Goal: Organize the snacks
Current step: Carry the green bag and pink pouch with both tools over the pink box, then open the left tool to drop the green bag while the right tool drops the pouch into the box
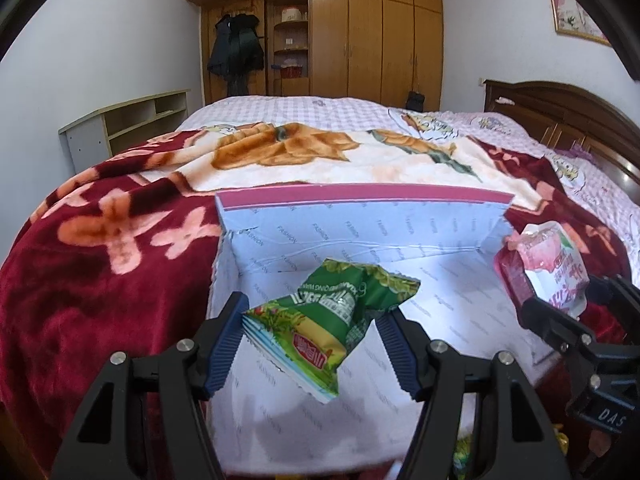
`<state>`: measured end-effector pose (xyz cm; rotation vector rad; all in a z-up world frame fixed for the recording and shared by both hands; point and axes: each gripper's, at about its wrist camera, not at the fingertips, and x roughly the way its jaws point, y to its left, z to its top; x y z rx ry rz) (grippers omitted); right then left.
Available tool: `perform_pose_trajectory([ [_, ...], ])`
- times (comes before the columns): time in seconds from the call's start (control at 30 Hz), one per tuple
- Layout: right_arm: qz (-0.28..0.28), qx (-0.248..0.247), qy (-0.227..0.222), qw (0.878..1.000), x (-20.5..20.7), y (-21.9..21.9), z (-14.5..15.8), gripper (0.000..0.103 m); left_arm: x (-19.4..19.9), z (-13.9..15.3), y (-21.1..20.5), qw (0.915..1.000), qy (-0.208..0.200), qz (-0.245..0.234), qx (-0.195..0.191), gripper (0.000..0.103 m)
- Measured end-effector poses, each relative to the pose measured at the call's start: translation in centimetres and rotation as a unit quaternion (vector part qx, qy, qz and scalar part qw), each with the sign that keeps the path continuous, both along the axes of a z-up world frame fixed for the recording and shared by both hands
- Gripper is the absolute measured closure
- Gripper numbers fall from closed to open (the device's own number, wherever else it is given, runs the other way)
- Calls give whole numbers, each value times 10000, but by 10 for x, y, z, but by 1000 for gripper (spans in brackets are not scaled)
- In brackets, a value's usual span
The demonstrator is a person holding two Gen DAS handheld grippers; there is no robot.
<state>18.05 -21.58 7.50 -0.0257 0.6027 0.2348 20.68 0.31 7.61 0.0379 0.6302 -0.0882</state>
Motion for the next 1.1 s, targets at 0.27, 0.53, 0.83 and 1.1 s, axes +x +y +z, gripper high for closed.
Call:
perform_pose_trajectory([
  [0.27,-30,-21,294,9996,32,3,-18,28,32,-17,-7,9994,287,101,150,34],
  [0.53,-89,-25,417,9991,49,-1,-26,28,43,-27,-10,9981,513,156,308,33],
  [0.83,-150,128,586,9981,52,-4,-34,28,51,-35,-11,9964,806,98,246,26],
  [1.1,-114,220,398,9989,44,-4,-29,14,43,-30,-14,9978,608,75,257,13],
])
